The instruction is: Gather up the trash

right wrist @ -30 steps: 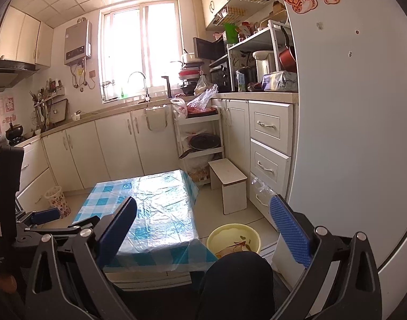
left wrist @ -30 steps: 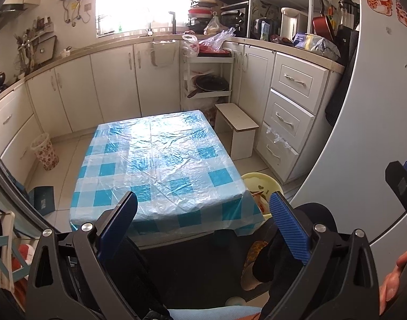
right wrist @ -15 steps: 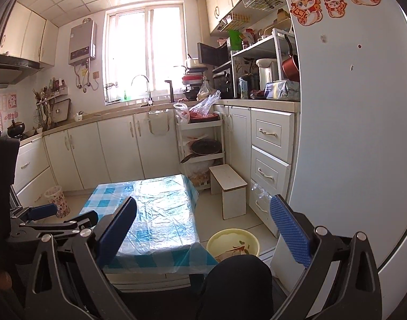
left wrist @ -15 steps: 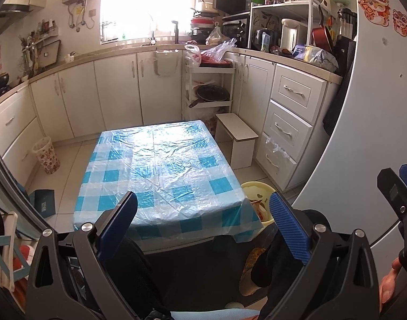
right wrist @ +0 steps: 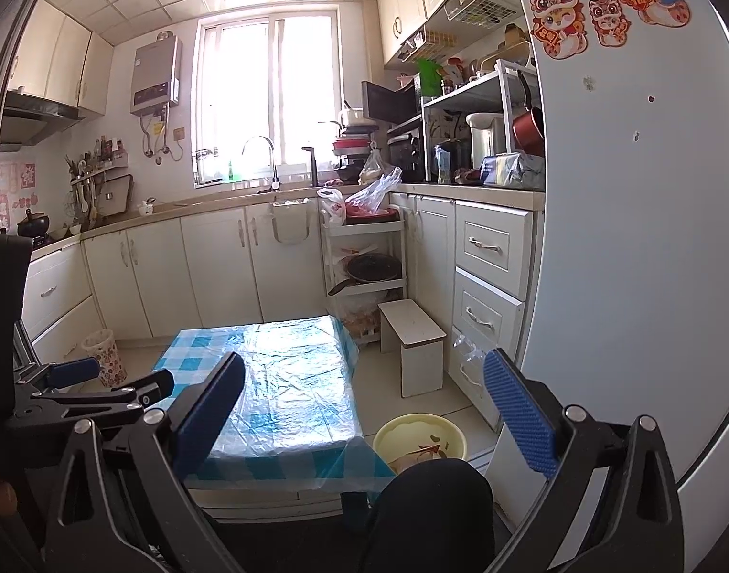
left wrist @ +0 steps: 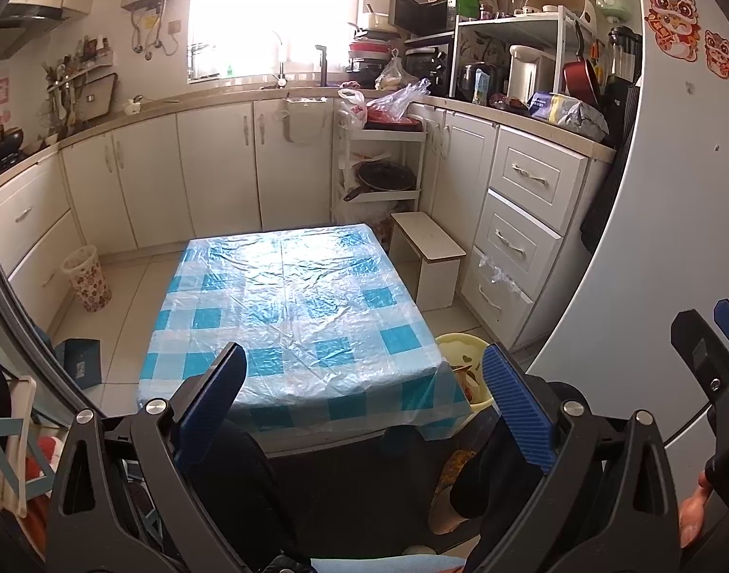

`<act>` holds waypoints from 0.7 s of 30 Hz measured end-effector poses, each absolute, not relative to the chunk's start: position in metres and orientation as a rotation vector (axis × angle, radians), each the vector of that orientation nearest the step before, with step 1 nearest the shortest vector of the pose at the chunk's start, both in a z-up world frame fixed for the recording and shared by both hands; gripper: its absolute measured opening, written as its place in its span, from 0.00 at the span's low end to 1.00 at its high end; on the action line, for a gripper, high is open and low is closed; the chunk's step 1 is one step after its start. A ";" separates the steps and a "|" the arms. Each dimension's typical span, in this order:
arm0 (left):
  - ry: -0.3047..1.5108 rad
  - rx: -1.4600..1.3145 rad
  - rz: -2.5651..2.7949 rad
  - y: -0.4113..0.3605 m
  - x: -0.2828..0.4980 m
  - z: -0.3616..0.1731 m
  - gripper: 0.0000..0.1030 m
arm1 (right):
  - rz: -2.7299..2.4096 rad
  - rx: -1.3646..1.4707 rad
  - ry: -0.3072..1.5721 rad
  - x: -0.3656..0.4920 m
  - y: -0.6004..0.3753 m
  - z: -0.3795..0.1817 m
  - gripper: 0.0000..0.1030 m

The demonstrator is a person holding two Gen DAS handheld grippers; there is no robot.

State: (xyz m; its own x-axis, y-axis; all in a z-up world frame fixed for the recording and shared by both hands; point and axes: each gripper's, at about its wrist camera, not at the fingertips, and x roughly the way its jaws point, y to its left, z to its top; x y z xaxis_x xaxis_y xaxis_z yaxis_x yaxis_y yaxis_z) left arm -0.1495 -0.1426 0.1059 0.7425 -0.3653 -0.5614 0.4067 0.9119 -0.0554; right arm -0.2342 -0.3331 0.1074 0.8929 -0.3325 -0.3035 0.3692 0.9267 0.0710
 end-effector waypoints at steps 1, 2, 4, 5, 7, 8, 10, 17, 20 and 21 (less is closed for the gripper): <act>0.599 0.071 -0.422 -0.142 -0.150 0.106 0.92 | -0.365 0.125 0.291 -0.234 -0.332 0.108 0.93; 0.599 0.070 -0.421 -0.141 -0.150 0.106 0.92 | -0.366 0.123 0.289 -0.235 -0.331 0.108 0.93; 0.598 0.068 -0.418 -0.140 -0.150 0.107 0.92 | -0.365 0.119 0.291 -0.233 -0.332 0.108 0.93; 0.597 0.066 -0.417 -0.139 -0.150 0.107 0.92 | -0.364 0.120 0.291 -0.233 -0.331 0.108 0.93; 0.595 0.064 -0.414 -0.137 -0.151 0.108 0.92 | -0.361 0.118 0.290 -0.233 -0.330 0.109 0.93; 0.595 0.062 -0.413 -0.137 -0.150 0.108 0.92 | -0.360 0.115 0.289 -0.233 -0.329 0.109 0.93; 0.596 0.061 -0.411 -0.137 -0.150 0.108 0.92 | -0.360 0.112 0.291 -0.232 -0.328 0.109 0.93; 0.598 0.065 -0.412 -0.136 -0.150 0.107 0.92 | -0.354 0.111 0.297 -0.231 -0.327 0.108 0.93; 0.597 0.069 -0.411 -0.137 -0.150 0.107 0.92 | -0.352 0.111 0.299 -0.230 -0.326 0.107 0.93; 0.597 0.069 -0.411 -0.137 -0.150 0.107 0.92 | -0.351 0.112 0.301 -0.230 -0.326 0.107 0.93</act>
State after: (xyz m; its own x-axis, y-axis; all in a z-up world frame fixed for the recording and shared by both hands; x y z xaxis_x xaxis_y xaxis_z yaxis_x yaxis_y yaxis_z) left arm -0.1504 -0.1367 0.1067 0.7487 -0.3559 -0.5592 0.3952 0.9170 -0.0544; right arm -0.2298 -0.3261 0.1066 0.8952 -0.3216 -0.3086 0.3545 0.9334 0.0556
